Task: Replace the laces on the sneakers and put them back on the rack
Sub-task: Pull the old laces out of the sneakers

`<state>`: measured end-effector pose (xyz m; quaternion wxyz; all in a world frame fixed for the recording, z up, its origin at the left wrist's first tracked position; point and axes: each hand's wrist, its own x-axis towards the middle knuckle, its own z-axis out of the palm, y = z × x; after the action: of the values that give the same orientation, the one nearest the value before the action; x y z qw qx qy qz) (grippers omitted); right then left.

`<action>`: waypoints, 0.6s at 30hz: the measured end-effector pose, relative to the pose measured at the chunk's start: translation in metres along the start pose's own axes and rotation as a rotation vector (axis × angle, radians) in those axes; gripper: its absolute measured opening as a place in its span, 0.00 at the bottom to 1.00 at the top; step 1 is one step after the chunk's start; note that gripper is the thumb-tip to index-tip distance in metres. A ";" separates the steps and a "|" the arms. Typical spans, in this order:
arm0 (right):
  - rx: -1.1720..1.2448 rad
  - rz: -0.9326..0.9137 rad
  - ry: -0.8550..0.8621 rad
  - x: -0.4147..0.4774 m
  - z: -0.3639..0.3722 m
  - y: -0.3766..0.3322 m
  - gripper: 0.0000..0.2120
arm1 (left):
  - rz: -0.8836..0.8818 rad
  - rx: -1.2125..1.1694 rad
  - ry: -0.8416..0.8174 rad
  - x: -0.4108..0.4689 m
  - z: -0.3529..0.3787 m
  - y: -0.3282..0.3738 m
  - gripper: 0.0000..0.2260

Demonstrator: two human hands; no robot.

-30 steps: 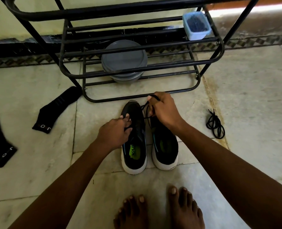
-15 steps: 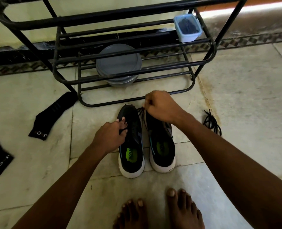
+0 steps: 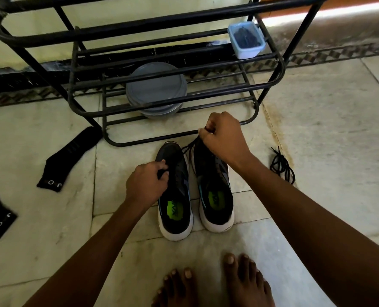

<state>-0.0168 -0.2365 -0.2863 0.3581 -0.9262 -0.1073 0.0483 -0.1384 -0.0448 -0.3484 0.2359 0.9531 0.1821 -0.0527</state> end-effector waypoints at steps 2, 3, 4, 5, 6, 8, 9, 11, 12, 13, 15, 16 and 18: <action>-0.127 0.051 -0.075 -0.014 0.007 -0.002 0.09 | 0.019 -0.045 0.062 0.001 0.004 0.000 0.10; -0.154 0.065 -0.098 -0.023 0.013 -0.004 0.11 | 0.027 -0.044 0.071 0.003 0.006 0.001 0.10; -0.157 0.062 -0.107 -0.034 0.019 -0.006 0.13 | 0.031 -0.029 0.069 0.004 0.007 0.002 0.10; -0.148 0.050 -0.105 -0.047 0.025 -0.010 0.15 | 0.030 -0.015 0.064 0.006 0.009 0.003 0.10; -0.142 0.035 -0.105 -0.058 0.032 -0.014 0.18 | 0.029 -0.023 0.063 0.007 0.010 0.004 0.10; -0.144 0.023 -0.115 -0.076 0.042 -0.019 0.23 | 0.006 -0.116 0.085 0.012 0.011 0.005 0.07; -0.140 0.012 -0.130 -0.084 0.047 -0.021 0.24 | -0.027 -0.181 0.100 0.013 0.010 0.006 0.07; -0.100 -0.045 -0.178 -0.098 0.057 -0.026 0.23 | -0.097 -0.302 0.129 0.017 0.008 0.005 0.08; -0.071 -0.077 -0.211 -0.104 0.062 -0.029 0.22 | -0.123 -0.364 0.144 0.019 0.005 0.004 0.06; -0.048 -0.098 -0.258 -0.109 0.067 -0.030 0.20 | -0.143 -0.418 0.162 0.019 0.002 0.004 0.05; -0.037 -0.109 -0.382 -0.115 0.077 -0.030 0.19 | -0.196 -0.483 0.204 0.019 -0.004 0.004 0.03; -0.055 -0.116 -0.445 -0.116 0.078 -0.029 0.20 | -0.235 -0.514 0.229 0.019 -0.008 0.005 0.04; -0.113 -0.130 -0.530 -0.115 0.080 -0.027 0.25 | -0.298 -0.590 0.271 0.020 -0.015 0.005 0.06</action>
<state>-0.1461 -0.1916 -0.3255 0.2676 -0.8910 -0.2590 0.2598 -0.1176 -0.0354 -0.3362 0.4642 0.8054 0.3562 0.0952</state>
